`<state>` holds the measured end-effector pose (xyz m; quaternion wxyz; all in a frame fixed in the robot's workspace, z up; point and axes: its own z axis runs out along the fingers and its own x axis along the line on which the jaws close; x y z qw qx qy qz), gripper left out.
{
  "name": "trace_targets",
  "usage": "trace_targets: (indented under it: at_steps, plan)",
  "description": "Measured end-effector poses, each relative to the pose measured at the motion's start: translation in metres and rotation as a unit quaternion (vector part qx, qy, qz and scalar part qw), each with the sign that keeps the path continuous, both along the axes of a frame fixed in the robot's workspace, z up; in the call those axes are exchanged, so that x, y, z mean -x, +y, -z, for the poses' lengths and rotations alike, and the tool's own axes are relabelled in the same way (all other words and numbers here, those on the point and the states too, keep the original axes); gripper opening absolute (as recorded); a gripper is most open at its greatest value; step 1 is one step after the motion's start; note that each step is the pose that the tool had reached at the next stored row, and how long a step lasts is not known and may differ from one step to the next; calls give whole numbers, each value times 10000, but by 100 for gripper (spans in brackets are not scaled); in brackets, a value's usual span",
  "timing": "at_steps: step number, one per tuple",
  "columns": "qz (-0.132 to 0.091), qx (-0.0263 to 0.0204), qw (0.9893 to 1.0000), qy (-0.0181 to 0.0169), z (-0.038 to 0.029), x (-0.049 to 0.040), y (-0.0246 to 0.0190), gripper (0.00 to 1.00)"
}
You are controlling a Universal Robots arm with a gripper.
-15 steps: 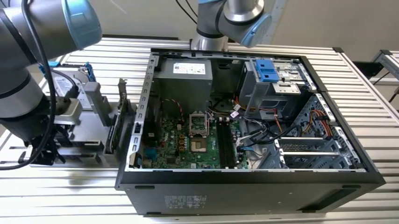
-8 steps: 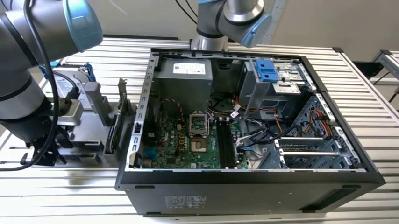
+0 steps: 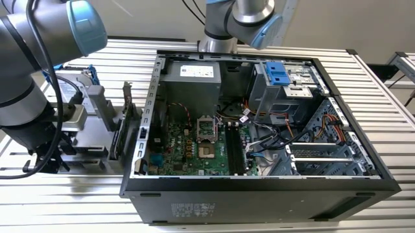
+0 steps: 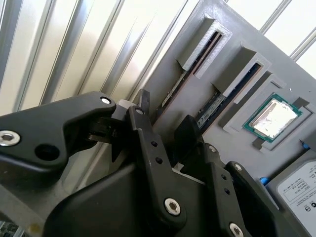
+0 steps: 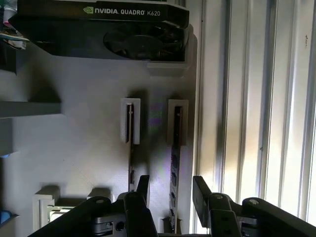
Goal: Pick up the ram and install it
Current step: 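Pick up the ram and move it above insertion slot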
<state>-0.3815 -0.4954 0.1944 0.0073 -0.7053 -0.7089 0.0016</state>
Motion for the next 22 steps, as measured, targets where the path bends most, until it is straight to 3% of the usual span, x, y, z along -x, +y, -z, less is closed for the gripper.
trace_targets:
  at_steps: [4,5,22]
  plan:
    - [0,-1,10000,0,1,0,0,100]
    - [0,-1,10000,0,2,0,0,0]
    - [-3,0,10000,0,6,0,0,0]
